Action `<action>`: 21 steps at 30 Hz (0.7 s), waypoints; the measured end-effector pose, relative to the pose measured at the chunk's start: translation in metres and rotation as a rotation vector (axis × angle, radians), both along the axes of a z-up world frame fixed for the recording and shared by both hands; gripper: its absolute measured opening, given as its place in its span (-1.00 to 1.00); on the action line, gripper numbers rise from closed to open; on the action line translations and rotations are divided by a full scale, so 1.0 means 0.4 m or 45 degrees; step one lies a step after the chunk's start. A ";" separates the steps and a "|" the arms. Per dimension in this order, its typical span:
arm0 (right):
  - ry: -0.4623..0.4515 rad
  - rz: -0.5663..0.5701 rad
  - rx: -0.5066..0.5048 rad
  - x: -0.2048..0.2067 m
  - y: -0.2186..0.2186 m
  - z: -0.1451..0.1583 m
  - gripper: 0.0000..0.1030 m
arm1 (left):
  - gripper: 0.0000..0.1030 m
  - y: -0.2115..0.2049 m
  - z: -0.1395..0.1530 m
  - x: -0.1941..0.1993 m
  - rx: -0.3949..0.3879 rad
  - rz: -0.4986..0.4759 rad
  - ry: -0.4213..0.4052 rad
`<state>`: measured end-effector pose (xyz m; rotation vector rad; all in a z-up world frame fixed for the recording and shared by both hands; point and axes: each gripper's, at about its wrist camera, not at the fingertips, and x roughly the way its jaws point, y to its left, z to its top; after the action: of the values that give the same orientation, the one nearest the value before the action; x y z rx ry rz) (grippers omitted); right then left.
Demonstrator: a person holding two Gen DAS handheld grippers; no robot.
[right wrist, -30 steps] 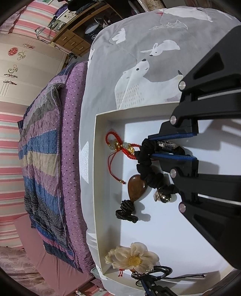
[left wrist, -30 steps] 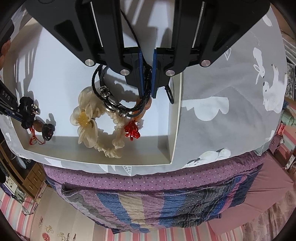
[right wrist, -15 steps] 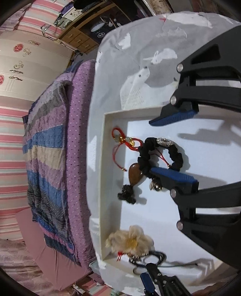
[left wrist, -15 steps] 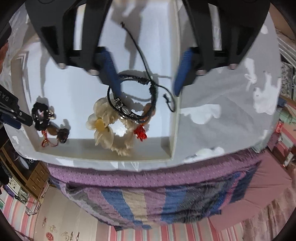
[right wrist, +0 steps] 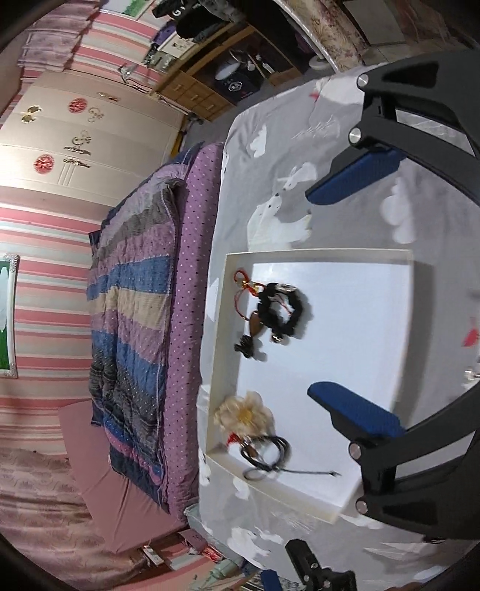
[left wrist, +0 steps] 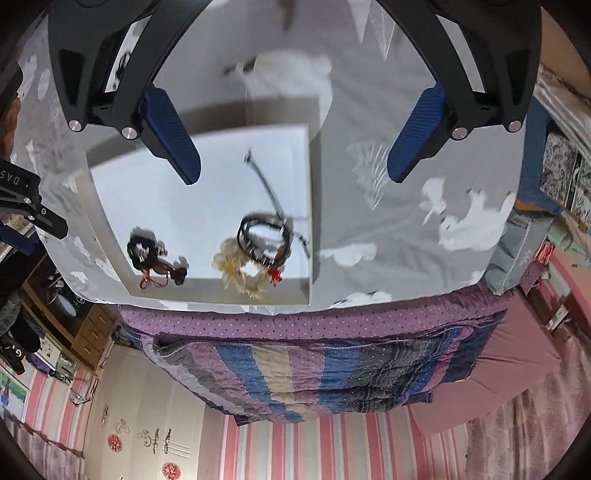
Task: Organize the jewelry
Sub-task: 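Move both tools back toward the jade pendant and small earring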
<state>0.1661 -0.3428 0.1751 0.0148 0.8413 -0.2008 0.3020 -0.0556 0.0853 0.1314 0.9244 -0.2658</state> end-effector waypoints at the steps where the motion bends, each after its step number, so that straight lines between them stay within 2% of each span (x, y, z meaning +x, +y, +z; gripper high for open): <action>1: -0.001 0.004 0.004 -0.018 0.003 0.001 0.87 | 0.94 0.012 0.004 -0.022 0.003 0.006 -0.007; 11: -0.001 0.046 0.044 -0.160 0.076 0.018 0.87 | 0.94 0.089 0.006 -0.195 0.002 0.010 -0.020; 14: 0.003 0.052 0.020 -0.195 0.095 0.013 0.87 | 0.94 0.108 -0.002 -0.234 0.005 0.012 -0.020; 21: 0.061 0.054 0.048 -0.241 0.110 -0.032 0.88 | 0.94 0.161 -0.041 -0.299 -0.006 0.040 0.010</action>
<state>0.0698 -0.2990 0.1623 0.0276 0.8920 -0.1458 0.1826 0.0090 0.0688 0.1110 0.9328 -0.2394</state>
